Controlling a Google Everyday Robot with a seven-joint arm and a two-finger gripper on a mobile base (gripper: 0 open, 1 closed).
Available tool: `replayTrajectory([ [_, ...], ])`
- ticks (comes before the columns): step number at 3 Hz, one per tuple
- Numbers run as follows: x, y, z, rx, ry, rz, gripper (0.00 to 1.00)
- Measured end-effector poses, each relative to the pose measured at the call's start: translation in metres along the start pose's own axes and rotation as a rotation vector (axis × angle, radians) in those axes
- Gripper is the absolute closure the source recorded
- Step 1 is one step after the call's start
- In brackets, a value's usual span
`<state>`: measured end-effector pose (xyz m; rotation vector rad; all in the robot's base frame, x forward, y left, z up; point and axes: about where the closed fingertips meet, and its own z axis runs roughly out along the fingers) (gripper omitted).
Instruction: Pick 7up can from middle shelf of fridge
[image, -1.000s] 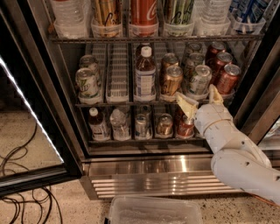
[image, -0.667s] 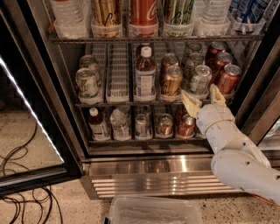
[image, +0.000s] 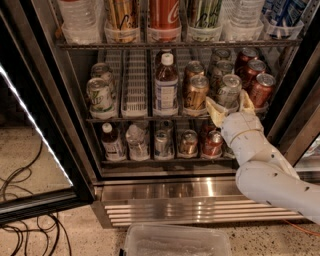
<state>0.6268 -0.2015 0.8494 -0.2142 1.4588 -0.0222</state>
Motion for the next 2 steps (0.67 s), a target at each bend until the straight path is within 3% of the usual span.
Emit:
replayTrajectory([
  [2, 0.0043, -0.0081, 0.0087, 0.027, 0.006, -0.033, 0.34],
])
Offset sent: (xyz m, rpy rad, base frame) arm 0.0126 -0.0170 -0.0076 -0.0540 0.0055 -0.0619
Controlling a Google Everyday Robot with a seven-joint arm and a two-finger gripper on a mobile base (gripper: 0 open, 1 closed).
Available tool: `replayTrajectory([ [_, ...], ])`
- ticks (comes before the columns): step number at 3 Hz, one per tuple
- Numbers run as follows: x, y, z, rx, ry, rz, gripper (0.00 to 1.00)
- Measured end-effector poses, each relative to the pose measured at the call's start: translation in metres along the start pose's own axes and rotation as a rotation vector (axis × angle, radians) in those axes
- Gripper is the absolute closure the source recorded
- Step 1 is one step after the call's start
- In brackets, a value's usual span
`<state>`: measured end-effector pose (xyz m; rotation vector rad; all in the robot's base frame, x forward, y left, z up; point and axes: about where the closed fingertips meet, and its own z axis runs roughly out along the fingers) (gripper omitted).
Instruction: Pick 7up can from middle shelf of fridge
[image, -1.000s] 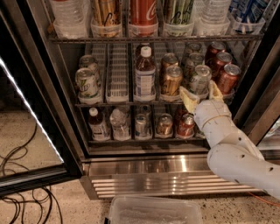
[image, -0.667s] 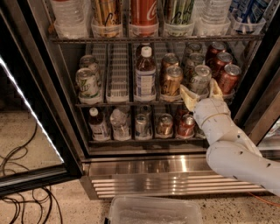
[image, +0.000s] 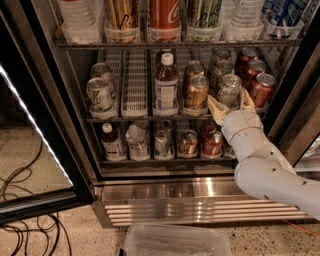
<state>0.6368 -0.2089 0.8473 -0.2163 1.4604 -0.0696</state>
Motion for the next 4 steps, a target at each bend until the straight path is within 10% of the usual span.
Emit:
replayTrajectory([
  [4, 0.008, -0.011, 0.017, 0.071, 0.015, -0.072, 0.34],
])
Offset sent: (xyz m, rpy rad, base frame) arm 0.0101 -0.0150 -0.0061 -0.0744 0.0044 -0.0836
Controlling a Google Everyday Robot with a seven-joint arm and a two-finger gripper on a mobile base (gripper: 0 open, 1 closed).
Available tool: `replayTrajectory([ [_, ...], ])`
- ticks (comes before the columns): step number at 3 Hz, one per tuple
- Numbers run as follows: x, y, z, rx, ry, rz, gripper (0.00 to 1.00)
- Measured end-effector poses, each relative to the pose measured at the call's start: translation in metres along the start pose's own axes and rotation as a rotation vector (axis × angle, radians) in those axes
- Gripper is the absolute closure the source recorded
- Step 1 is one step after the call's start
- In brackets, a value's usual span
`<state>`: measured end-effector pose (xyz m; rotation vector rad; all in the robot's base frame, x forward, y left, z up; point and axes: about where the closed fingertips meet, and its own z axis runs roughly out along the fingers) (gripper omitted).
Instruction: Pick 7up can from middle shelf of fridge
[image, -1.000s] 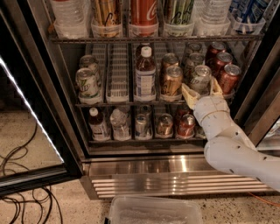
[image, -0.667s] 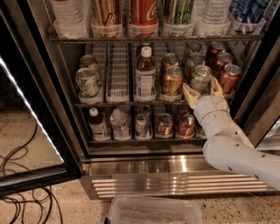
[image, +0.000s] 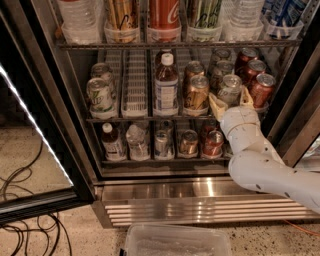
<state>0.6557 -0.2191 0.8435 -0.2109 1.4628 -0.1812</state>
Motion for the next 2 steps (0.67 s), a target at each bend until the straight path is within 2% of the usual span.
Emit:
replayTrajectory([
  [1, 0.0002, 0.0003, 0.0003, 0.0, 0.0, 0.001, 0.34],
  [2, -0.0061, 0.0065, -0.001, -0.02, -0.002, 0.035, 0.53],
])
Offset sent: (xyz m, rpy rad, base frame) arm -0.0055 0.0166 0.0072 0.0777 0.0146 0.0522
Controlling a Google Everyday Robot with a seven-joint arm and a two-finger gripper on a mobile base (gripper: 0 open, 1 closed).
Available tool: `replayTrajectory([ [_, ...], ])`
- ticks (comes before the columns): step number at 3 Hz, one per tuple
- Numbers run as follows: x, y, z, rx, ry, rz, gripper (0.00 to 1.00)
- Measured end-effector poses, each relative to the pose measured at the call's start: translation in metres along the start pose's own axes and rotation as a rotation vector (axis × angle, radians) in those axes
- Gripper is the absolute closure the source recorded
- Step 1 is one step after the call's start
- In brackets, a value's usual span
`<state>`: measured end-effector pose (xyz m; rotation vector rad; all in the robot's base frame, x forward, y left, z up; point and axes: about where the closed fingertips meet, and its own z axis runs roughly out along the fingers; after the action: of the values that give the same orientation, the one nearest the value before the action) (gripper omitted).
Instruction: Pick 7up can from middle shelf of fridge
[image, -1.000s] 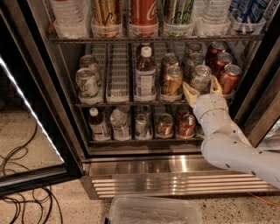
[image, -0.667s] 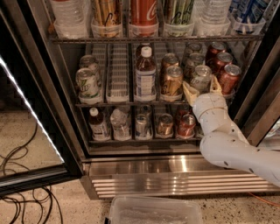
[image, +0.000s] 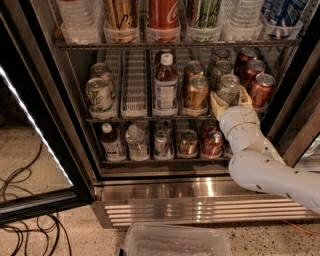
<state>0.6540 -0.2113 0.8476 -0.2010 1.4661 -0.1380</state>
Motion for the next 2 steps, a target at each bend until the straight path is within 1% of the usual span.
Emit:
replayTrajectory([
  [2, -0.0001, 0.0001, 0.0, 0.0, 0.0, 0.0, 0.98],
])
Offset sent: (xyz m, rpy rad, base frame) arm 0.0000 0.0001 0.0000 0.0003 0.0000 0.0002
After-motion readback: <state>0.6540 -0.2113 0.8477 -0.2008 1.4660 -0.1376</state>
